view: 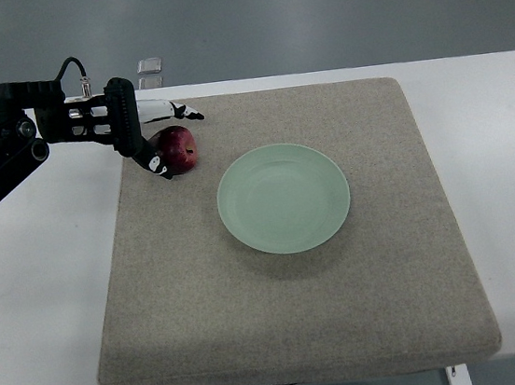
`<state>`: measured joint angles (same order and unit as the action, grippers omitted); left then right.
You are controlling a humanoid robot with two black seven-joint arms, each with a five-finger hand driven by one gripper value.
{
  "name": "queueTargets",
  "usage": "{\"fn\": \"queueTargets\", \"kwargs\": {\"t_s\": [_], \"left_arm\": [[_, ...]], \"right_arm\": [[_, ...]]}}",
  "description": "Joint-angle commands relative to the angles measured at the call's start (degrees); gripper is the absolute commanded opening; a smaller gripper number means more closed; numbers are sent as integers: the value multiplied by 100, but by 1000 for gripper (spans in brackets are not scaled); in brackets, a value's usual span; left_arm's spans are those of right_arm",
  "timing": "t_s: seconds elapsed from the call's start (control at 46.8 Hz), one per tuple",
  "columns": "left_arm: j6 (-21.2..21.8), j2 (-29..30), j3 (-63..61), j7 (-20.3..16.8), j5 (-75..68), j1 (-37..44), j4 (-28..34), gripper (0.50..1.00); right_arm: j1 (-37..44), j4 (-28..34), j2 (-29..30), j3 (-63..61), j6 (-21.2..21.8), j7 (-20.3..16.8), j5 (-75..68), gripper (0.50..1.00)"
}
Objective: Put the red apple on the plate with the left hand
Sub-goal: 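Lower the left hand and close its fingers around the red apple, then carry the apple with the left hand over the green plate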
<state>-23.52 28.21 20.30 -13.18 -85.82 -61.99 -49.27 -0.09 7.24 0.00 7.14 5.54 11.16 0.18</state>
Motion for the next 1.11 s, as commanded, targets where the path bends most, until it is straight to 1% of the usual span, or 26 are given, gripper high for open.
{"fn": "queueTargets", "kwargs": {"t_s": [0.0, 0.085, 0.15, 0.171, 0.235, 0.256, 0.278, 0.299, 0.342, 0.384, 0.427, 0.47, 0.534, 0.555, 0.619, 1.089], "left_arm": [[171, -26, -18, -9, -4, 73, 5, 979], [356, -26, -123, -9, -4, 100, 23, 979], [391, -35, -167, -9, -4, 100, 40, 973], [392, -35, -167, -9, -4, 100, 40, 969], [400, -44, -167, -9, -4, 100, 40, 934], [400, -44, -167, -9, -4, 100, 40, 922], [409, -52, -167, -9, -4, 100, 40, 892], [418, -61, -158, -9, -4, 100, 40, 874], [453, -70, -167, -9, -4, 100, 40, 849], [514, -79, -167, 0, -13, 100, 58, 782], [585, -79, -167, -9, -13, 100, 84, 759], [655, -79, -167, 0, -22, 100, 110, 709], [682, -79, -167, -9, -40, 100, 128, 664], [682, -79, -167, -9, -57, 100, 146, 658], [690, -70, -167, -9, -57, 100, 155, 651], [699, -96, -71, -9, 22, -14, 67, 658]], "right_arm": [[0, -3, 0, 6, 0, 0, 0, 962], [0, 6, 0, -2, 0, 0, 0, 964], [0, -3, 0, 6, 0, 0, 0, 962], [0, 6, 0, 6, 0, 0, 0, 964], [0, 6, 0, 6, 0, 0, 0, 964], [0, 6, 0, 6, 0, 0, 0, 964], [0, 6, 0, 6, 0, 0, 0, 964], [0, 6, 0, 6, 0, 0, 0, 964], [0, -3, 0, 6, 0, 0, 0, 964], [0, 6, 0, 6, 0, 0, 0, 964], [0, -3, 0, -2, 0, 0, 0, 964], [0, -3, 0, 6, 0, 0, 0, 964], [0, 6, 0, -2, 0, 0, 0, 964], [0, 6, 0, 6, 0, 0, 0, 964], [0, 6, 0, -2, 0, 0, 0, 964], [0, -3, 0, 6, 0, 0, 0, 964]]}}
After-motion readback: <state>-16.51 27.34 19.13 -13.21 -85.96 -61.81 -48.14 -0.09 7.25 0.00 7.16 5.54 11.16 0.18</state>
